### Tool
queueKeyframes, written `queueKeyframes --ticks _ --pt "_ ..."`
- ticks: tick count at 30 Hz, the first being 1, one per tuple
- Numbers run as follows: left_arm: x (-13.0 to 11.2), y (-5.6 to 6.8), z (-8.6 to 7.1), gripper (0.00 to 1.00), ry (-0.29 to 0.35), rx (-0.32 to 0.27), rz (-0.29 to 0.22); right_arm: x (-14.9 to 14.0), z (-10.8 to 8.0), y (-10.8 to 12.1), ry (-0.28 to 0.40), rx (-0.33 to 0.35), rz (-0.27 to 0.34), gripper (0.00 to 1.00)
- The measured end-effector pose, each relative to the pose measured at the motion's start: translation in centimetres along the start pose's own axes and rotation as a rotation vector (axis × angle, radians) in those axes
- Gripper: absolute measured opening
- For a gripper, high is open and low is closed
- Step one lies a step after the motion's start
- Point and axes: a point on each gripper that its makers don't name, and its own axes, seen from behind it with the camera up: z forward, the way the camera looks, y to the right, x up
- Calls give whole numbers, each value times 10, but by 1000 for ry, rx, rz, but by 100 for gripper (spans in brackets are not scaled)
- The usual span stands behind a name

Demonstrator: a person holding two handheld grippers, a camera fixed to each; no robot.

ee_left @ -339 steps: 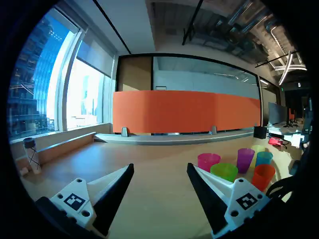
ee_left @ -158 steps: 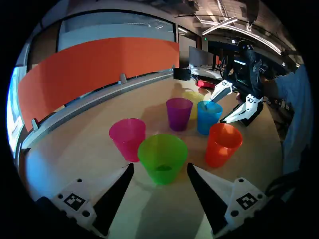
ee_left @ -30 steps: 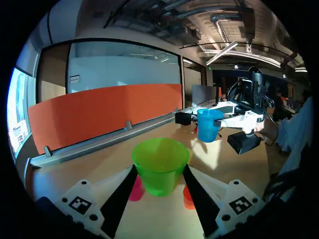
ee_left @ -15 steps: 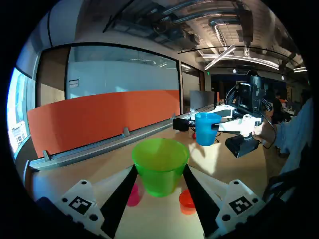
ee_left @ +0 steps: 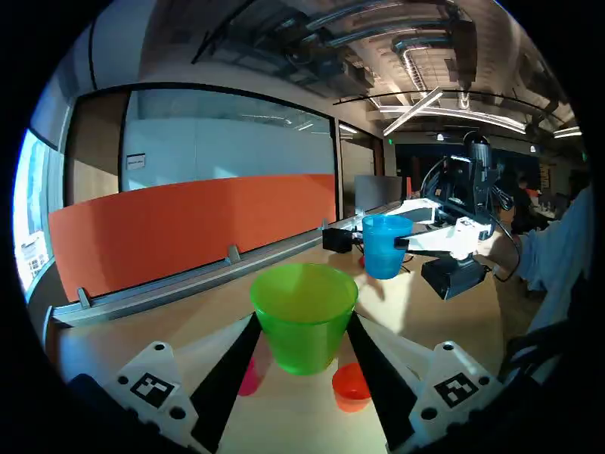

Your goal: Pour water

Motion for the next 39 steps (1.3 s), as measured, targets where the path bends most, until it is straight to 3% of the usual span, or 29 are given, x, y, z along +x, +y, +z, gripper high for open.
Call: queueKeyframes --ticks 12,39 --pt "-2 6 1 82 -1 -15 0 9 6 -2 -5 23 -59 92" --pt "1 37 7 82 29 -83 -3 57 30 -14 16 61 -352 92"
